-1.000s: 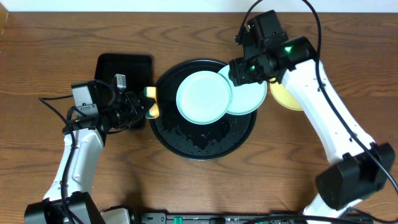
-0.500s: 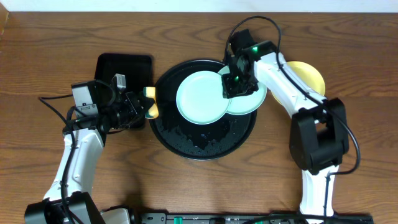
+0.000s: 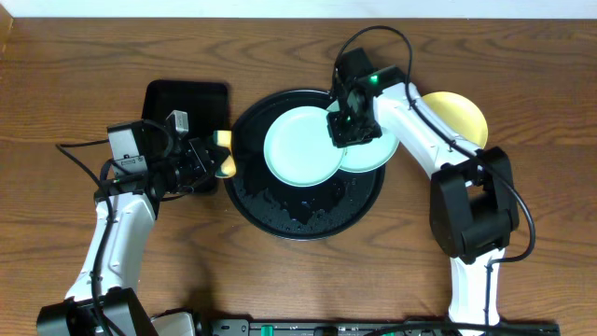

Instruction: Clean dirty plates on tray and stack at the side

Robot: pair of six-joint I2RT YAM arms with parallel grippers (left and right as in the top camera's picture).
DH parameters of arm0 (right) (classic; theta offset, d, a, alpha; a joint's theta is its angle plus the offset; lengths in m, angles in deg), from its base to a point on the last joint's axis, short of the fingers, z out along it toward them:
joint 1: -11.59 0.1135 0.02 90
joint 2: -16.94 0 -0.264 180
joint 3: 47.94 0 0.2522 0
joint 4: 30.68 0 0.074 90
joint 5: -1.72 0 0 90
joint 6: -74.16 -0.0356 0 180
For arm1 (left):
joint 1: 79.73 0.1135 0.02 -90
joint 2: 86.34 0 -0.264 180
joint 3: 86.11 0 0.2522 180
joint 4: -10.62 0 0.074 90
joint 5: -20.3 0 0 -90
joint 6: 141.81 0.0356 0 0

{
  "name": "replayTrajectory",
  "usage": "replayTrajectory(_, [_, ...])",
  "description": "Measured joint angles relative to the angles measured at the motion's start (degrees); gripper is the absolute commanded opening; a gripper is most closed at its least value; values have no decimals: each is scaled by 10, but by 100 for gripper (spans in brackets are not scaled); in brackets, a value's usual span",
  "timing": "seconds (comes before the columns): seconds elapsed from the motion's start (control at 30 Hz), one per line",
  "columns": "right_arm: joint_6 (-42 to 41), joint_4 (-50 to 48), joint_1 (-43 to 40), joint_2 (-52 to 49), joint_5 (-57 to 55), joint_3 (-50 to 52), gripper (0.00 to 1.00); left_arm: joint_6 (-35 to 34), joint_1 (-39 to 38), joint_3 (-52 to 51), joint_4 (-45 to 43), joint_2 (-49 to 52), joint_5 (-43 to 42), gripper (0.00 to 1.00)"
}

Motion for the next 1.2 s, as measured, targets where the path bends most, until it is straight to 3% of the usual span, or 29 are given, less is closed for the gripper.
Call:
replayTrajectory(0.13, [-7,-18,12,0,-14,20,14,10,0,0,-1,0,13,8])
replayTrajectory(0.23, [-16,-20,17,0,-28,24,13,17,0,0,-5,0,20,8])
replayTrajectory(0.27, [-16,-20,17,0,-30,24,1,18,0,0,-7,0,26,8])
replayTrajectory(0.53, [-24,-33,18,0,-38,24,1,24,0,0,-73,0,100,8])
replayTrajectory(0.77, [-24,-18,19,48,-56,24,1,44,0,0,-152,0,217,8])
replayTrajectory(0.97, [-24,32,29,127,-103,21,1,97,0,0,-131,4,317,8])
replayTrajectory(1.2, [-24,43,52,134,-123,19,1,150,0,58,-33,82,349,8])
